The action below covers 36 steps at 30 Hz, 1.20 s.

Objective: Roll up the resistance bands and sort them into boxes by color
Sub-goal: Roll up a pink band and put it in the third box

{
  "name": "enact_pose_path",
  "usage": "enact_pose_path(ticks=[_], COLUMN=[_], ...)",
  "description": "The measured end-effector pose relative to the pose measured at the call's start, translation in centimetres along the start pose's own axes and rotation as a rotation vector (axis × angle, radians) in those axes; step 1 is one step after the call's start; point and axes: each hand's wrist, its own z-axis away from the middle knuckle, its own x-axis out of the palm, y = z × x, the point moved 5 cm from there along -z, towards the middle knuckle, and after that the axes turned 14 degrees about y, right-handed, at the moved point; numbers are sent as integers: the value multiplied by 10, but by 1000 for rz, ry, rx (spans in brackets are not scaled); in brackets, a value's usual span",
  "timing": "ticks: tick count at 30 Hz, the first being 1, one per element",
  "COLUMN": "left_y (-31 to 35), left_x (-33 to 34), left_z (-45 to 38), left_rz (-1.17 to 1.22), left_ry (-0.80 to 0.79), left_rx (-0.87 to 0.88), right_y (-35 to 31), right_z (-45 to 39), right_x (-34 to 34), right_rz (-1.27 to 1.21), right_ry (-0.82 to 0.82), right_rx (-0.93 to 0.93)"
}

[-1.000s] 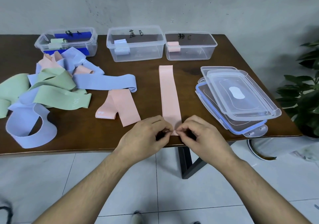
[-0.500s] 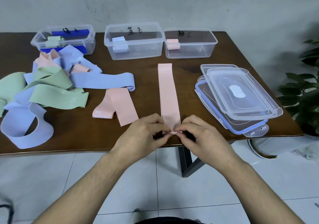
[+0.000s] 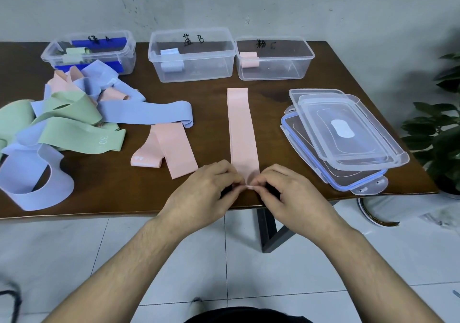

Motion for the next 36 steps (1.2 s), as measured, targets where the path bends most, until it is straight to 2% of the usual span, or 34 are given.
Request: enact_pose_path(ticks=[6, 15, 23, 28, 36], left_y=[-4, -6, -2, -5, -12], left_x=[0, 1, 0, 1, 1], left_z=[-3, -3, -2, -4, -6], left_rz=[11, 1, -20, 1, 81], left_ry=[49, 32, 35, 21, 15], left_rx=[-20, -83, -31, -52, -152], right_y=[2, -2, 0, -3, 2], right_z=[-6, -2, 0, -2, -5], right_x=[-1, -1, -1, 1, 4], right_rz=[-17, 107, 139, 153, 100], right_ry=[-4, 95, 194, 170, 120], right_rx=[81, -143, -194, -243, -118])
